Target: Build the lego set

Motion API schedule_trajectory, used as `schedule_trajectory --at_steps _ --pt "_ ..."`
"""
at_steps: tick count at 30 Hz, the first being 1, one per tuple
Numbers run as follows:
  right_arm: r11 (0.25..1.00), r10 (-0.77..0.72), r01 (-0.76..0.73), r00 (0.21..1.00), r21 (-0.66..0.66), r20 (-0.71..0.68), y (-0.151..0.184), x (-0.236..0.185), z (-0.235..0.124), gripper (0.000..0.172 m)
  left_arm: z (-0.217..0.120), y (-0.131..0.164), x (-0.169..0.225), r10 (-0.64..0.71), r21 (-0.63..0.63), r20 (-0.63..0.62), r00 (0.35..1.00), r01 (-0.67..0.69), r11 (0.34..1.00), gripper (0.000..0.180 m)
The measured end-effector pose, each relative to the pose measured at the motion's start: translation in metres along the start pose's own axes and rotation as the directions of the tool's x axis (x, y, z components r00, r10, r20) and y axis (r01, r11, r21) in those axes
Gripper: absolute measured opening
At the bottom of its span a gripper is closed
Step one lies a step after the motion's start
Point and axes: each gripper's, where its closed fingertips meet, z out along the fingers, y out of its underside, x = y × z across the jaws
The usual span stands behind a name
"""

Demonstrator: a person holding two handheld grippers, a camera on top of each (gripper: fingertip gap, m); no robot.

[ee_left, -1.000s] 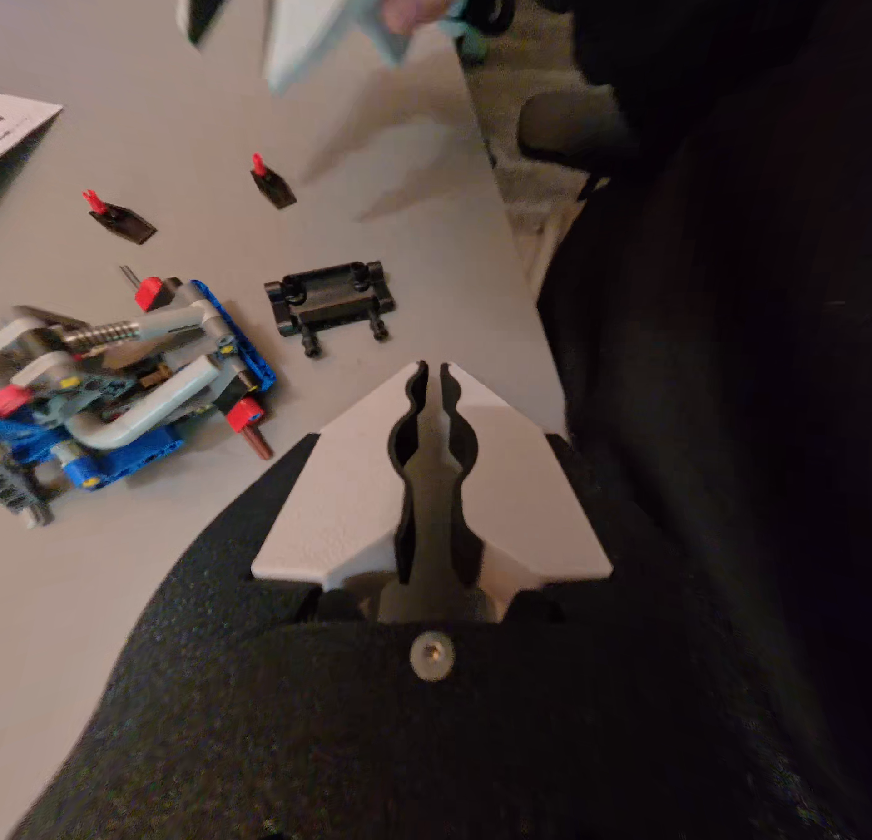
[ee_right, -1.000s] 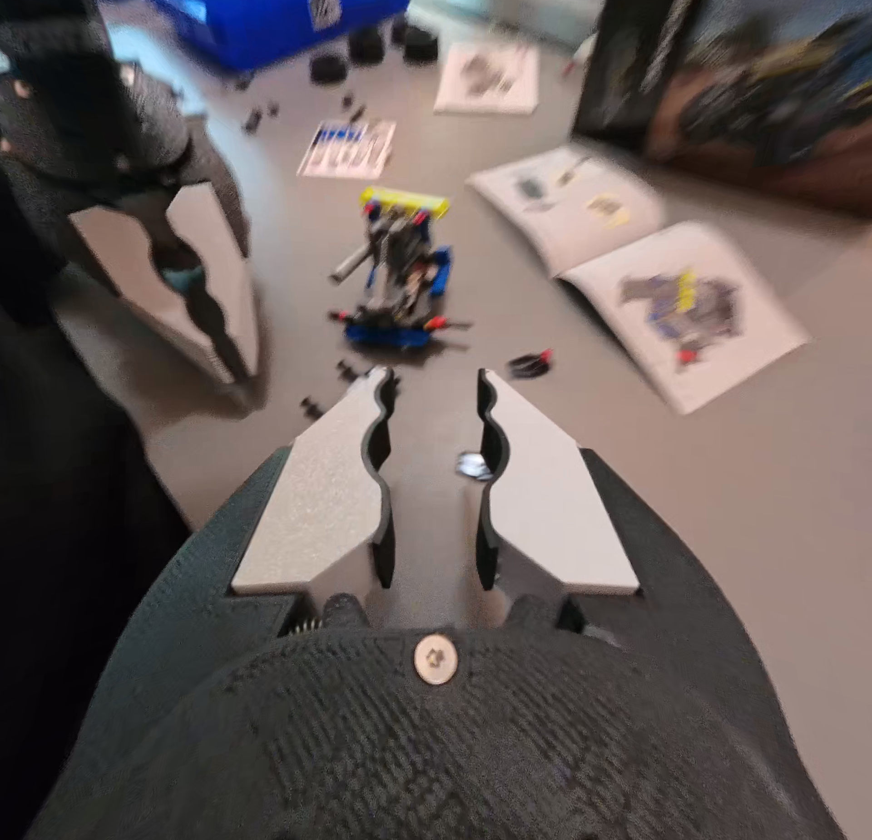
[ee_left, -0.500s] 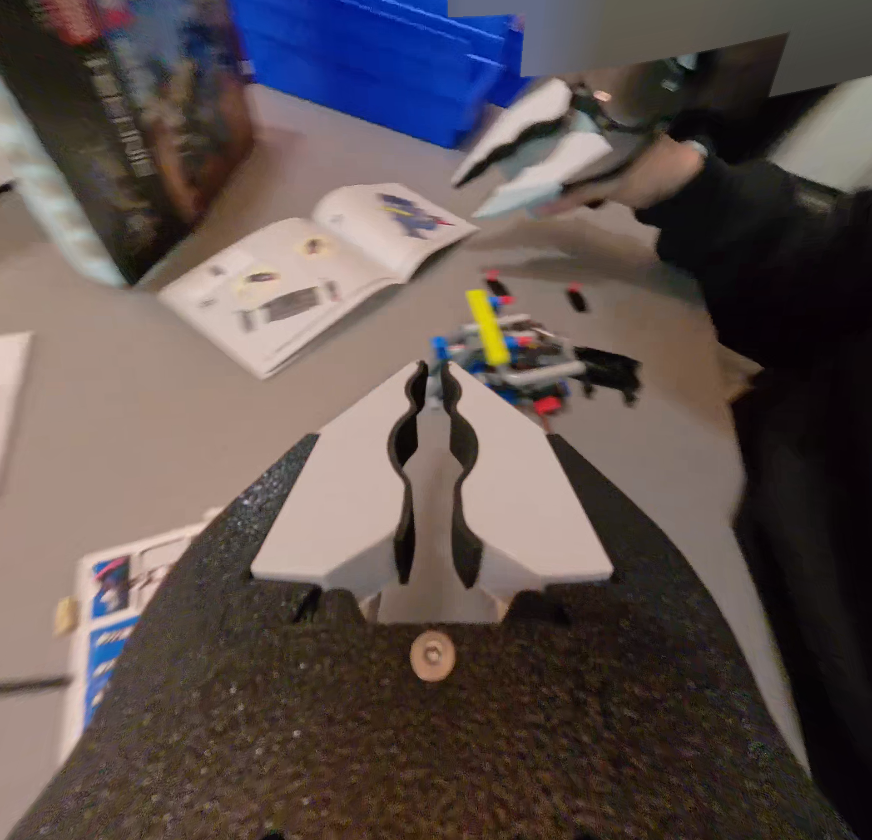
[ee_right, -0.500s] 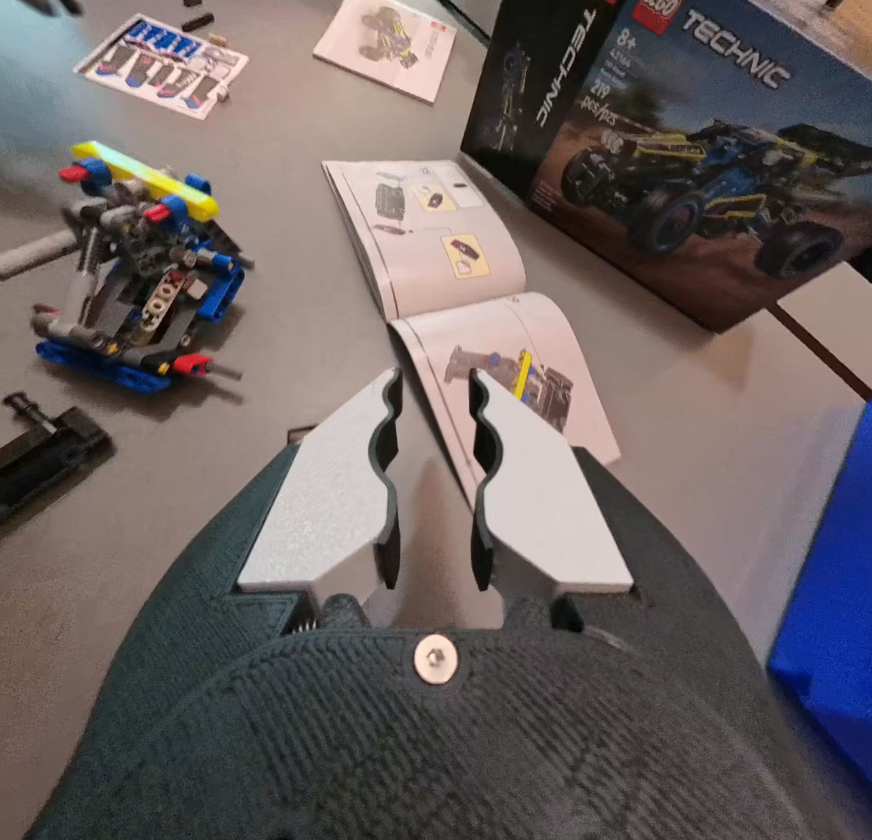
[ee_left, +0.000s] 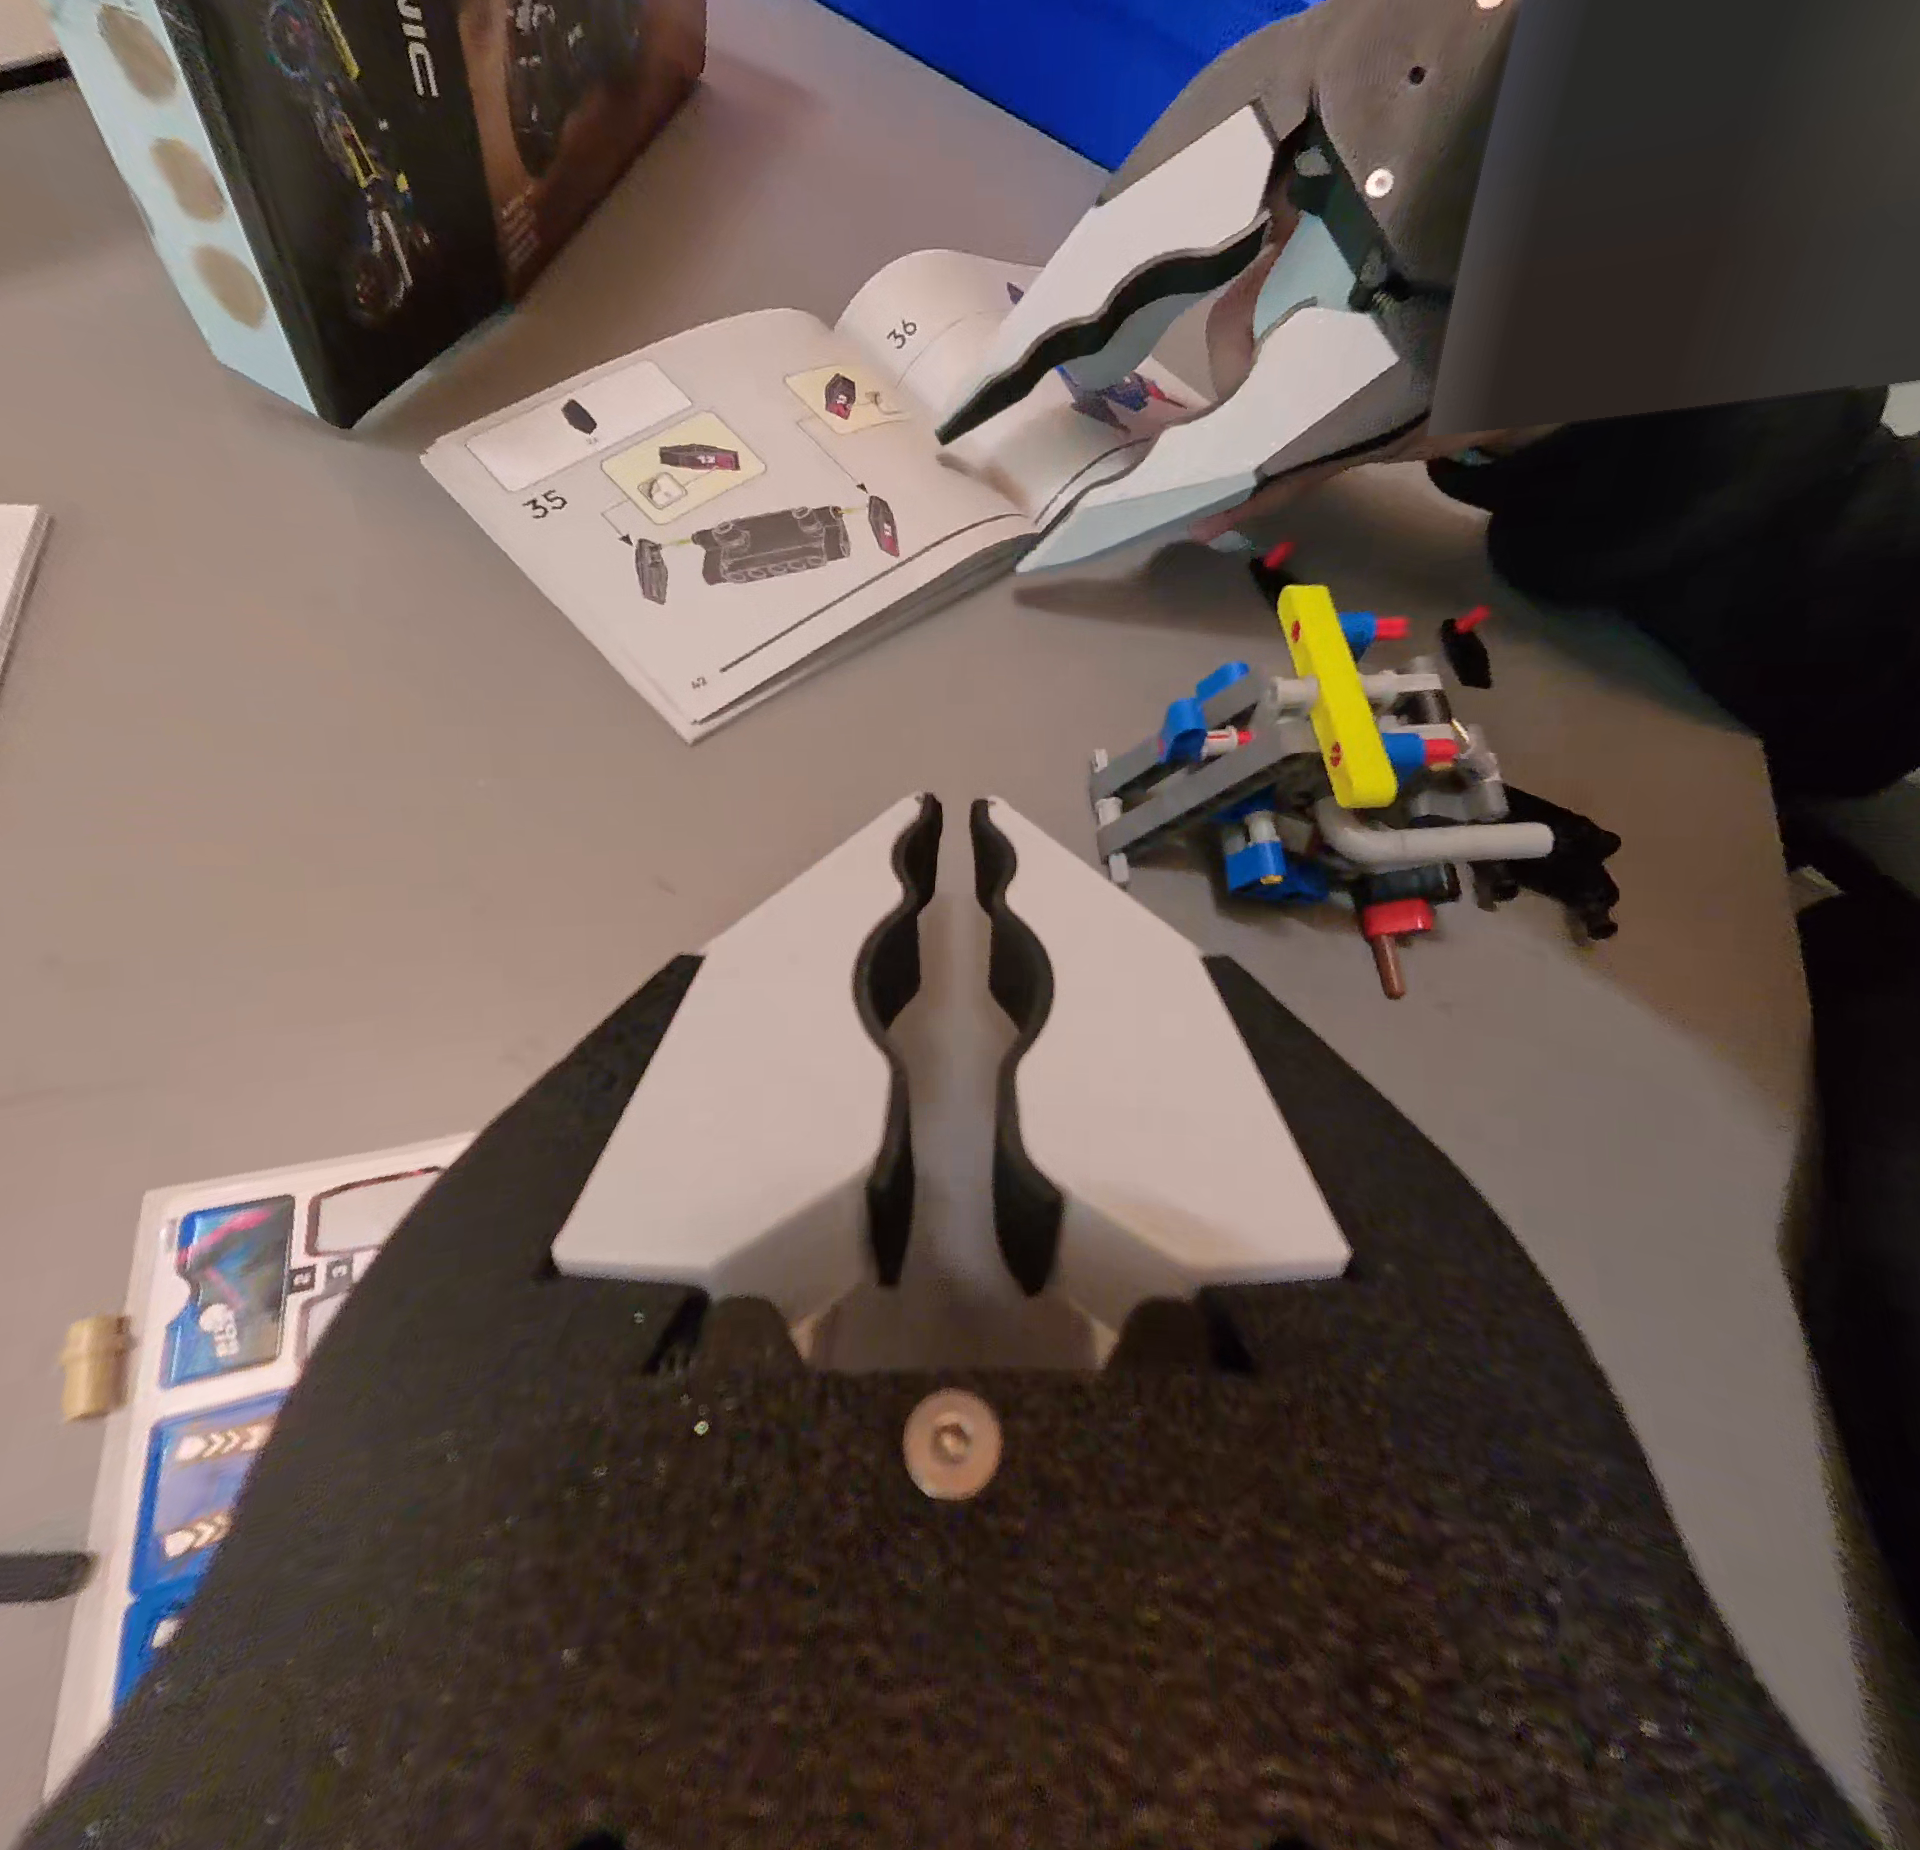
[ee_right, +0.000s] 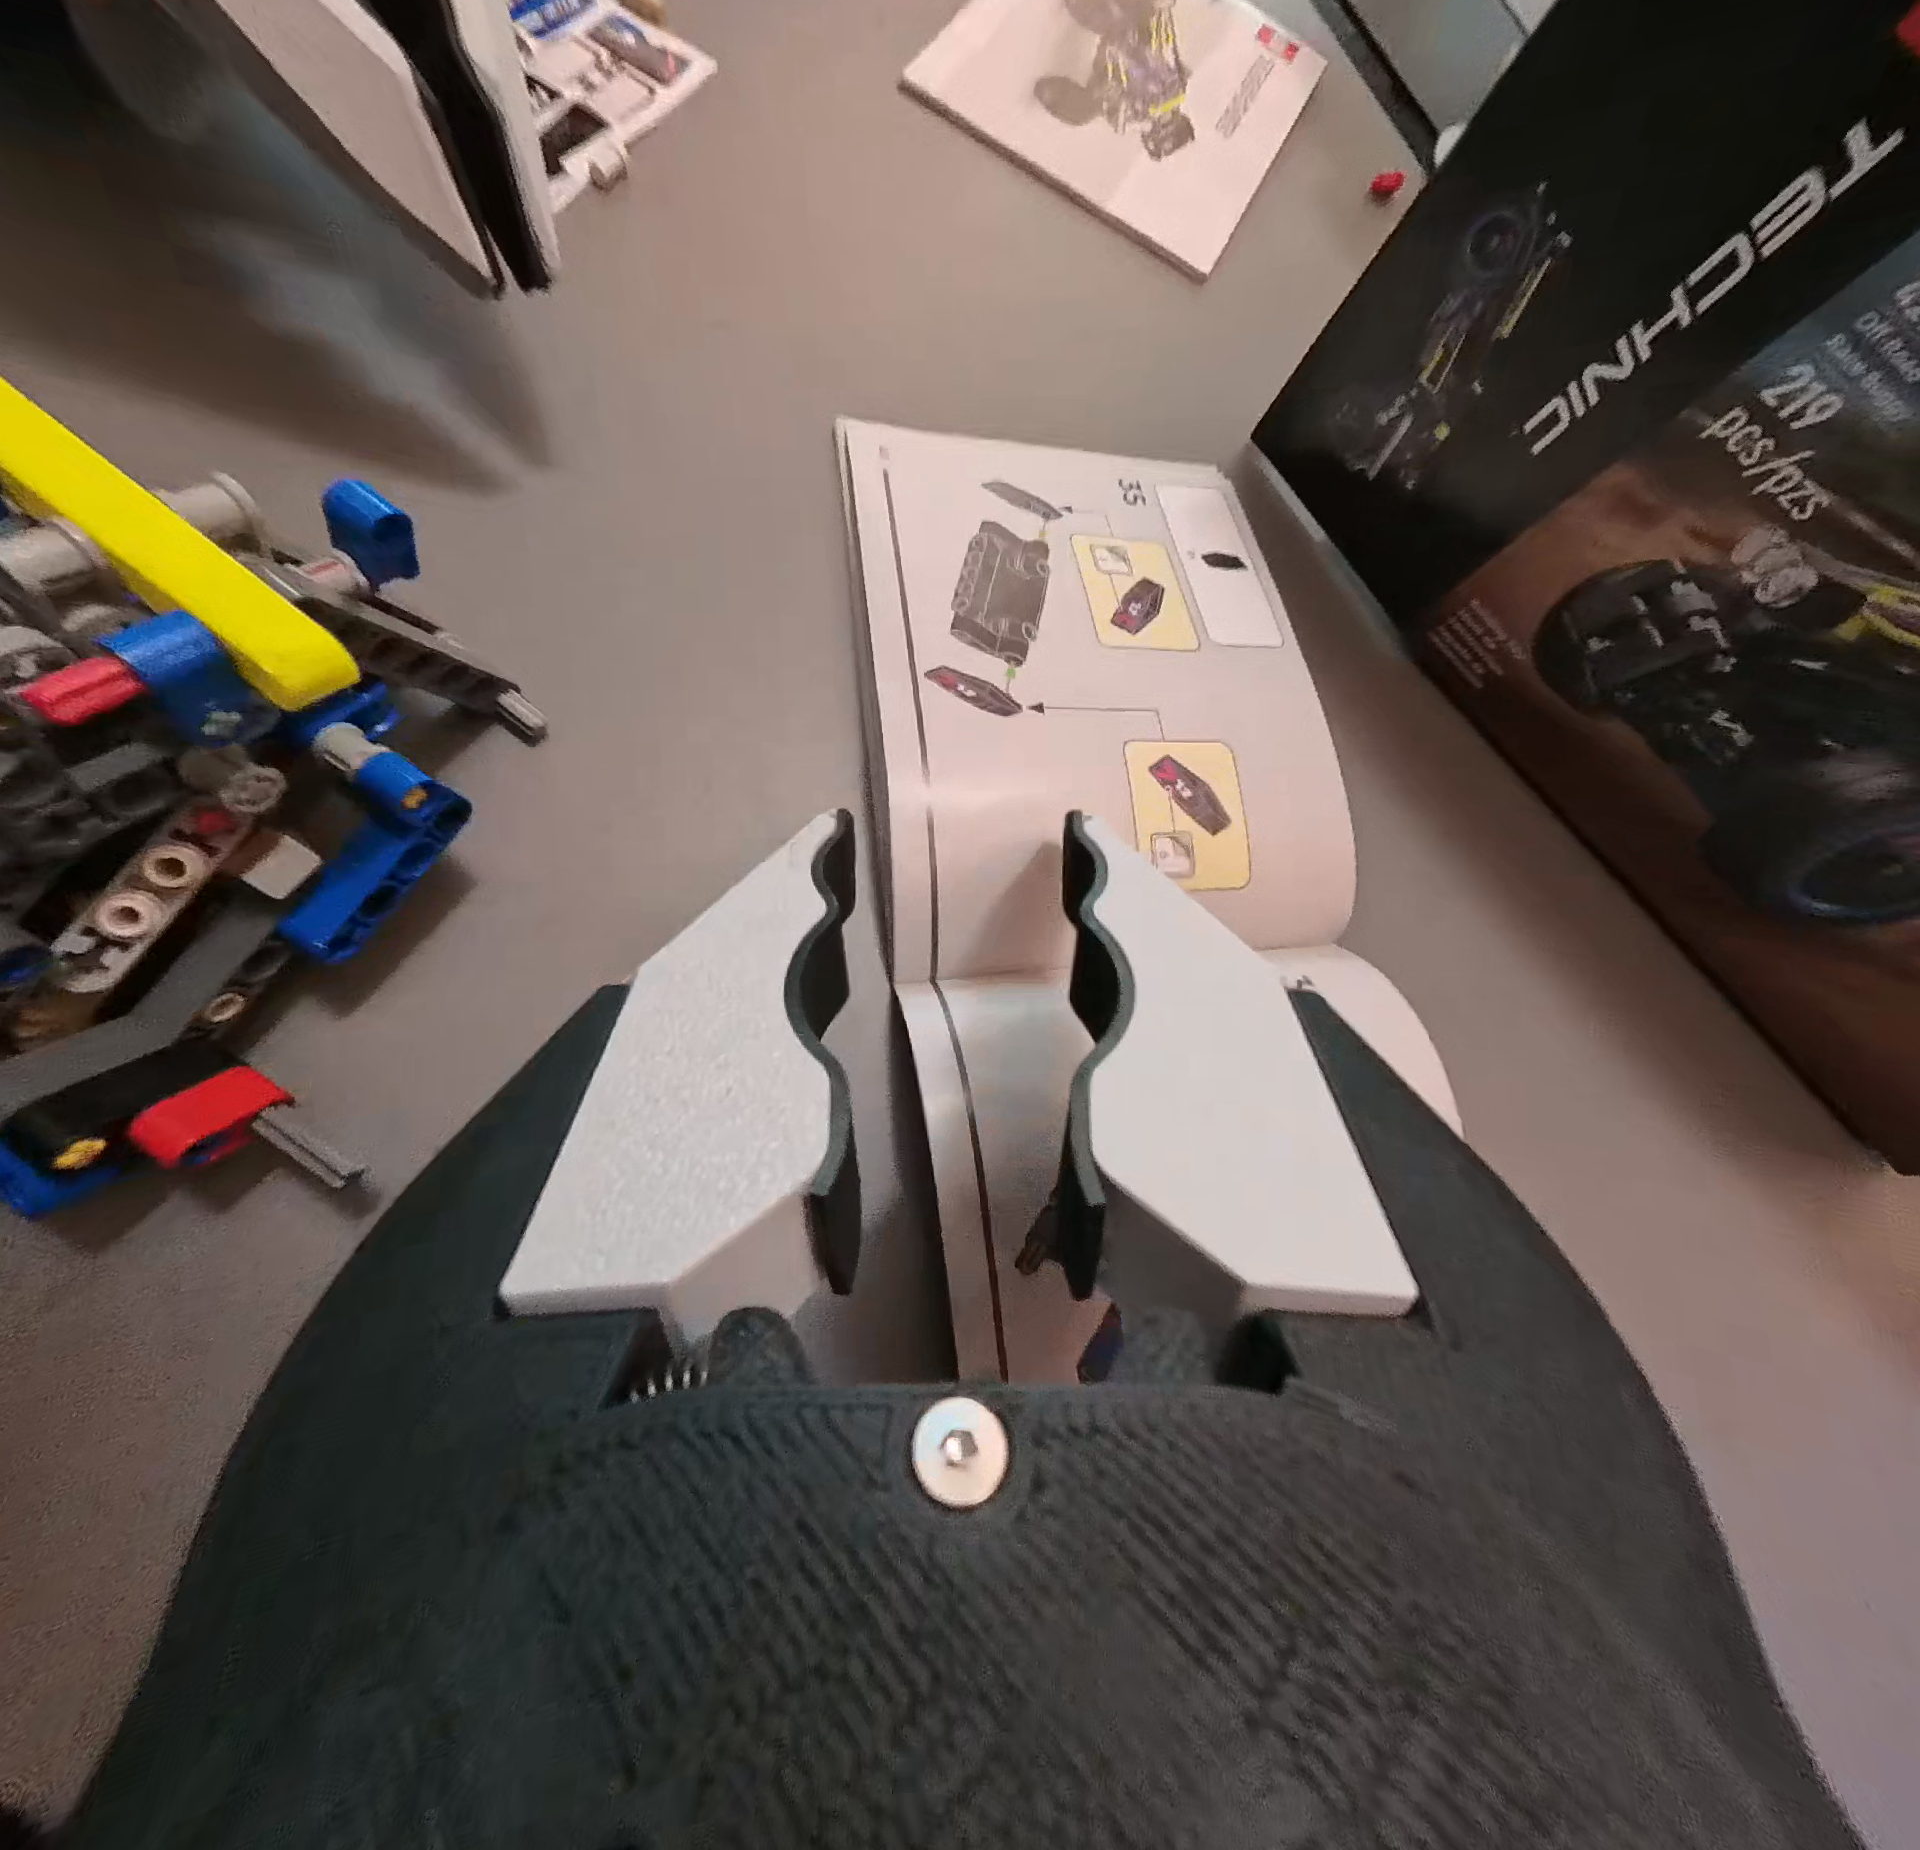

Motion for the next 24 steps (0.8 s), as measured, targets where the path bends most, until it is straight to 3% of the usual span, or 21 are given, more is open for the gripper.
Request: schedule_trajectory --at_steps 8,14,17,21,24 --pt "1.0 -0.013 0.013 0.998 0.0 -0.064 0.006 0.006 -0.005 0.016 -0.001 0.0 0.002 0.001 0.005 -0.01 1.0 -0.001 1.0 0.003" --pt "0.996 0.08 -0.078 0.996 0.042 -0.05 0.011 0.011 -0.012 0.0 0.002 0.003 0.004 0.028 -0.023 -0.005 1.0 -0.028 0.999 0.003" --pt "0.992 0.112 -0.109 0.992 0.067 -0.058 0.011 0.014 -0.016 0.0 0.004 0.004 0.005 0.054 -0.039 0.005 0.999 -0.054 0.998 0.003" --pt "0.983 0.167 -0.157 0.98 0.092 -0.105 0.009 0.025 -0.022 0.0 0.006 -0.006 0.003 0.129 -0.056 0.065 0.989 -0.126 0.991 0.008" --pt "0.962 0.234 -0.215 0.967 0.166 -0.101 0.003 0.03 -0.027 0.0 0.006 -0.029 -0.008 0.274 -0.077 0.177 0.945 -0.264 0.961 0.017"
